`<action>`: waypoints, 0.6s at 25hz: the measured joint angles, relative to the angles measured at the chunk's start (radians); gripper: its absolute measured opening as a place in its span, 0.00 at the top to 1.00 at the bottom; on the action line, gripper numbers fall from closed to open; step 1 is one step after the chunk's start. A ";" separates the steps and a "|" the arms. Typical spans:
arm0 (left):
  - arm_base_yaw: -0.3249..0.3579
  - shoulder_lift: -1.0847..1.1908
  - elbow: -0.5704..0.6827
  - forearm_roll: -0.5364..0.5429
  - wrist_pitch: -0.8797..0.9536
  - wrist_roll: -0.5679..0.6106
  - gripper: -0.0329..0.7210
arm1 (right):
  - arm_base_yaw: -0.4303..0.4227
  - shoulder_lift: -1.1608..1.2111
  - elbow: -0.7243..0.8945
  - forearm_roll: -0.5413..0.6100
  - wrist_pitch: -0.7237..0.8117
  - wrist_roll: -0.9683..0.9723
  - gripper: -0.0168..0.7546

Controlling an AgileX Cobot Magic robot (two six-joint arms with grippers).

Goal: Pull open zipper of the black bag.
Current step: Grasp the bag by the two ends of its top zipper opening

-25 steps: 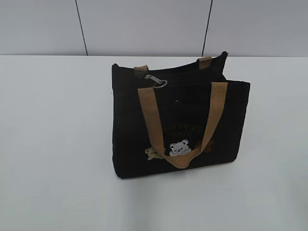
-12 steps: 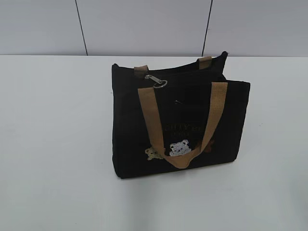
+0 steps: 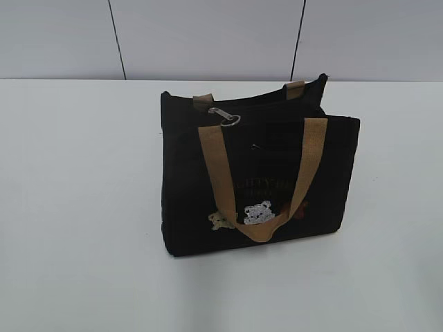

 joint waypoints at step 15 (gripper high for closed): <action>0.001 0.319 -0.084 -0.063 -0.532 0.000 0.30 | 0.000 0.000 0.000 0.000 0.000 0.000 0.49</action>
